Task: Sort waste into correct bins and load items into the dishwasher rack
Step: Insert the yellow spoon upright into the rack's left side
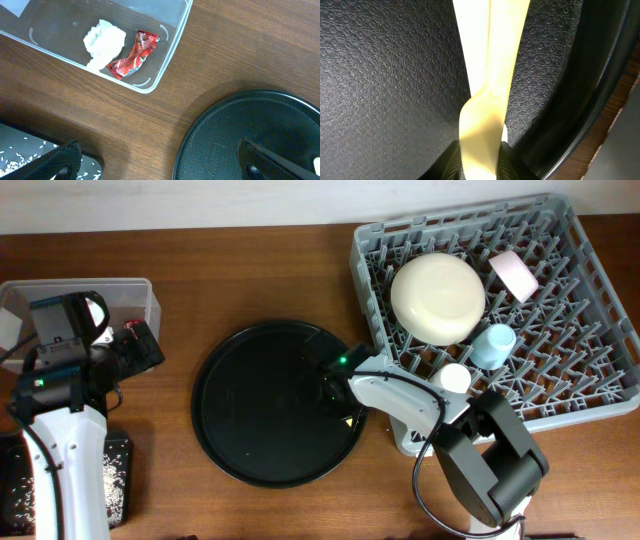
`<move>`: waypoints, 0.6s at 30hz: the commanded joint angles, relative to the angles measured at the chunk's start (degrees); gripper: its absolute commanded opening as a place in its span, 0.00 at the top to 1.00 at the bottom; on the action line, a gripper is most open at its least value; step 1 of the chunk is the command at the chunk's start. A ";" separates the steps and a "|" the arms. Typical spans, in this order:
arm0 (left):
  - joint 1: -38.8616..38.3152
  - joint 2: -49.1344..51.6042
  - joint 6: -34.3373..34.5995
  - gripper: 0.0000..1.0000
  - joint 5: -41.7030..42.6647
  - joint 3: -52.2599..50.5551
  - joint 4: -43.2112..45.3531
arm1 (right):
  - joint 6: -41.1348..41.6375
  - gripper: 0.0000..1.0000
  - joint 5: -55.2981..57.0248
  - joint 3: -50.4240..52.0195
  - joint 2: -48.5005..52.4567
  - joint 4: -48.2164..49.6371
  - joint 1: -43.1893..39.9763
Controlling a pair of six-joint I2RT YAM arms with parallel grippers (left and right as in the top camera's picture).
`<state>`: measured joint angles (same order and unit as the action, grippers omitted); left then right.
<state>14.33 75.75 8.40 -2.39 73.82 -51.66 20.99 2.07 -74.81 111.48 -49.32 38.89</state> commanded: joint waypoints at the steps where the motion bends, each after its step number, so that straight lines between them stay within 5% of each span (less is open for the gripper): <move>1: 0.09 -0.46 -0.28 0.01 -0.02 0.48 -0.07 | 0.46 0.75 -0.11 -1.42 -2.08 -0.20 0.15; 10: 0.09 -0.44 -0.28 0.01 -0.02 0.48 -0.07 | 0.44 0.77 -0.09 -3.65 -4.72 -2.10 0.13; 18: 0.09 -0.44 -0.28 0.01 -0.02 0.48 -0.07 | -1.55 0.76 1.86 -3.65 -21.53 -8.96 -8.35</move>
<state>14.33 75.75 8.40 -2.39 73.82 -51.66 20.62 2.98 -77.47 93.60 -57.25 33.41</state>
